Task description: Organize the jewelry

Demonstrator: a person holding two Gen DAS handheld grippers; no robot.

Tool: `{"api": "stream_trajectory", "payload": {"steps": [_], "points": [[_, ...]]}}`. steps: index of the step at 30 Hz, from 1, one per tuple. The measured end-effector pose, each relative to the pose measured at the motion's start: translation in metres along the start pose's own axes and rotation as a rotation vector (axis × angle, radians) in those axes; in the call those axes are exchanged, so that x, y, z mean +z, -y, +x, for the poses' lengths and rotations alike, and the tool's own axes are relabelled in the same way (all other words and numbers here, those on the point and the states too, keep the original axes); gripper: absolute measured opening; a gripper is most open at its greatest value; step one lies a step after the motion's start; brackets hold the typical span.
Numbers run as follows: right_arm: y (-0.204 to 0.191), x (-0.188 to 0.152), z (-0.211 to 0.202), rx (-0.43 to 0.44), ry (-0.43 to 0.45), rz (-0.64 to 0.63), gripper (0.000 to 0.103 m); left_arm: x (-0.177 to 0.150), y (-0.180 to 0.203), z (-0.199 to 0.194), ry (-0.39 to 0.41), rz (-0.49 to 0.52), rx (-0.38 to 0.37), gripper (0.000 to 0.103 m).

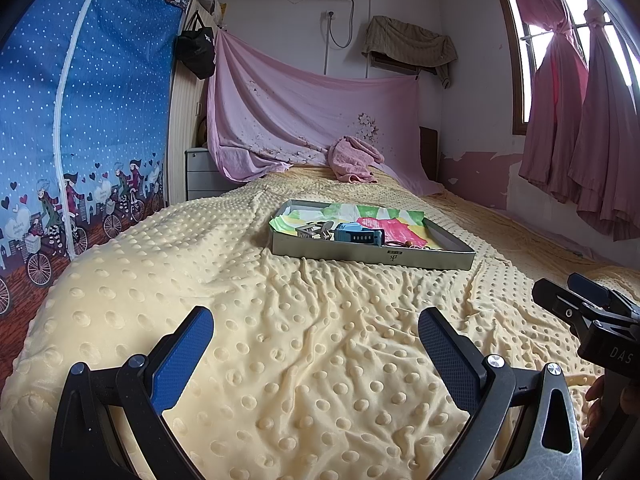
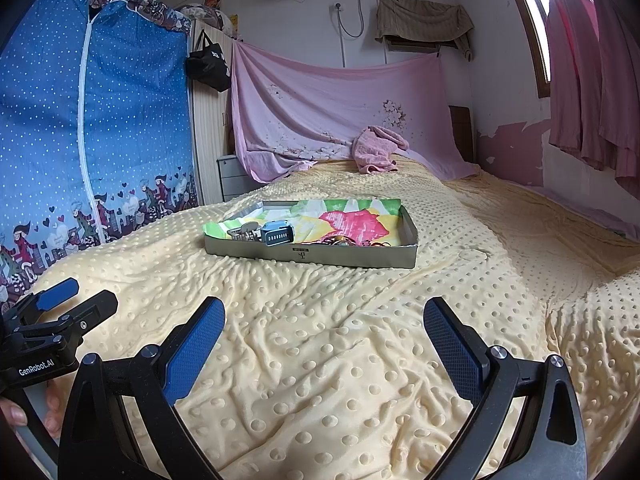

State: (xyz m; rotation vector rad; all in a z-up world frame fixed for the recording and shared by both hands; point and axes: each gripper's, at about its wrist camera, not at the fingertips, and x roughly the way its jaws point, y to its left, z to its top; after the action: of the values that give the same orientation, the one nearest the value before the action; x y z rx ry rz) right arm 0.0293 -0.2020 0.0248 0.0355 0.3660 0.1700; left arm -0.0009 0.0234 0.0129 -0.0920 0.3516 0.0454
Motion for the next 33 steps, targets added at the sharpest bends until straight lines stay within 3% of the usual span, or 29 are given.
{"api": "stream_trajectory", "payload": {"steps": [33], "points": [[-0.0055, -0.0006, -0.0001, 0.003, 0.0, 0.0, 0.098, -0.0008, 0.0049, -0.0003, -0.004, 0.004, 0.028, 0.103]]}}
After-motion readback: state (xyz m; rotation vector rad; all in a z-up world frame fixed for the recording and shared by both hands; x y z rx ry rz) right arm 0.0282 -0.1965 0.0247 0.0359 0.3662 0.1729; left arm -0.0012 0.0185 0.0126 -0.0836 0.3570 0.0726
